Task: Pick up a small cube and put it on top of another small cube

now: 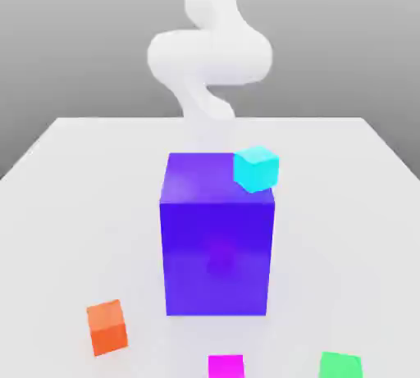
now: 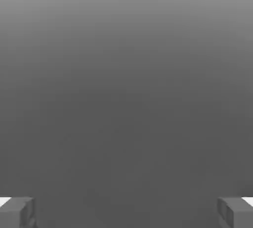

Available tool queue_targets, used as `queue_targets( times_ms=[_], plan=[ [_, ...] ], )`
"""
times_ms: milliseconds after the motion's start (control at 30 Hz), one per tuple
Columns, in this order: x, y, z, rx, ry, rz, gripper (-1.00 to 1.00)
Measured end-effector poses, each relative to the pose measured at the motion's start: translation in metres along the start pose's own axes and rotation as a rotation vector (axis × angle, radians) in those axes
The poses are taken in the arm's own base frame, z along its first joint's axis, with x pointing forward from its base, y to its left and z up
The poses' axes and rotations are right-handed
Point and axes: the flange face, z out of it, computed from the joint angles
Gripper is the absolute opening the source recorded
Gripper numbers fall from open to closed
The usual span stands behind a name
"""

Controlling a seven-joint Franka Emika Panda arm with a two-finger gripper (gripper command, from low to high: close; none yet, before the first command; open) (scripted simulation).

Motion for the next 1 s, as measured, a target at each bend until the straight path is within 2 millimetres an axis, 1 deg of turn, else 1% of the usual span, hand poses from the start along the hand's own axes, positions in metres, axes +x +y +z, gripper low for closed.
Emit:
queue_targets(
  times_ms=[100, 200, 400, 567, 733, 867, 1000],
  plan=[
    [0.003, 0.003, 0.045, 0.007, -0.096, -0.094, 0.00],
    [0.002, 0.006, 0.088, 0.016, -0.183, -0.183, 0.00],
    [-0.013, 0.015, 0.173, 0.034, -0.335, -0.359, 0.00],
    [-0.036, 0.026, 0.240, 0.047, -0.444, -0.506, 0.00],
    [-0.064, 0.042, 0.300, 0.054, -0.538, -0.656, 0.00],
    [-0.090, 0.057, 0.342, 0.056, -0.605, -0.784, 0.00],
    [-0.113, 0.077, 0.379, 0.050, -0.662, -0.912, 0.00]
  ],
)
